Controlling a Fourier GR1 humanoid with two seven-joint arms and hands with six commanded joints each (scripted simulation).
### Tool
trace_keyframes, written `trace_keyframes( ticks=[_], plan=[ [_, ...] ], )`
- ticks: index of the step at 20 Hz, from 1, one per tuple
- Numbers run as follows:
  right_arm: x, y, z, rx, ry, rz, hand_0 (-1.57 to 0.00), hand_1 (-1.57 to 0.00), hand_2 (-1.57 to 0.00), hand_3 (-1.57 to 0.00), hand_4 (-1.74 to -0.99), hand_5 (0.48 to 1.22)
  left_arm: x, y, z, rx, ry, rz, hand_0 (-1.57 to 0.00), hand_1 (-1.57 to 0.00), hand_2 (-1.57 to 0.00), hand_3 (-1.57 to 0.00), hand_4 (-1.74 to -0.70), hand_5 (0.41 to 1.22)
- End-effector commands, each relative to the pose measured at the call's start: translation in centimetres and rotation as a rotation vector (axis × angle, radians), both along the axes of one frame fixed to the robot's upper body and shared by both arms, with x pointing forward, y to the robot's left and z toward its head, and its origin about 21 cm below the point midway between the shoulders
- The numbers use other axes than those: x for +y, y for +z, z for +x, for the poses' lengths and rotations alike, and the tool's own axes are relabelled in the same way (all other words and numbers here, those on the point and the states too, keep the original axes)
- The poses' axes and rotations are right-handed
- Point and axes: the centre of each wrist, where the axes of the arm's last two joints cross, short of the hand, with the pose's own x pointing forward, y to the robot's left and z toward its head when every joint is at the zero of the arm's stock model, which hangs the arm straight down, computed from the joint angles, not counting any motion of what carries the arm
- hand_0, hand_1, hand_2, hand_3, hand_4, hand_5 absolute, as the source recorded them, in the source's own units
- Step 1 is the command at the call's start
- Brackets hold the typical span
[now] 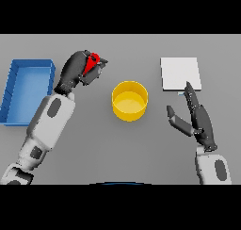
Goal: Pick up the red beaker and tilt it to pour out 1 green nut into yellow bowl. Pick up the yellow bowl and place it on the metallic measuring scale.
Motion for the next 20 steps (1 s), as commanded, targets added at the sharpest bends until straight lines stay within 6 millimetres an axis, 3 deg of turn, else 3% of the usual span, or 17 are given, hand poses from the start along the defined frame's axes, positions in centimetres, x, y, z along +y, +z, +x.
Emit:
trace_keyframes(
  ticks=[1, 4, 9, 12, 15, 20],
  plan=[
    [0.0, -0.1, 0.1, 0.012, -0.006, 0.001, 0.0, 0.0, 0.0, 0.0, -1.272, 0.689, -0.5, 0.4, 0.0, -0.019, -0.032, 0.088, -1.57, -1.57, -1.57, -1.57, -1.7, 1.127],
    [-0.1, 0.0, 0.1, 0.003, -0.01, -0.01, 0.0, 0.0, 0.0, 0.0, -1.284, 0.692, -1.6, 1.8, 0.5, -0.049, -0.097, 0.318, -1.57, -1.57, -1.57, -1.57, -1.72, 1.145],
    [-0.2, 0.0, -0.1, 0.01, -0.016, -0.015, 0.0, 0.0, 0.0, 0.0, -1.29, 0.694, -3.2, 2.3, 1.2, -0.033, -0.23, 0.663, -1.57, -1.57, -1.57, -1.57, -1.73, 1.196],
    [-0.2, -0.2, 0.1, 0.039, -0.019, 0.006, 0.0, 0.0, 0.0, 0.0, -1.284, 0.678, -3.9, 3.7, 1.6, -0.021, -0.302, 0.831, -1.57, -1.57, -1.57, -1.57, -1.61, 1.208],
    [0.4, -0.5, 0.1, 0.046, -0.029, 0.038, 0.0, 0.0, 0.0, 0.0, -1.279, 0.651, -5.8, 4.6, 1.8, -0.014, -0.327, 1.009, -1.57, -1.57, -1.57, -1.36, -1.66, 1.214],
    [0.2, -0.4, 0.0, 0.051, -0.03, 0.082, 0.0, 0.0, 0.0, 0.0, -1.299, 0.612, -8.0, 5.3, 2.2, -0.025, -0.381, 1.256, -1.57, -1.57, -1.57, -1.24, -1.7, 1.219]
  ],
)
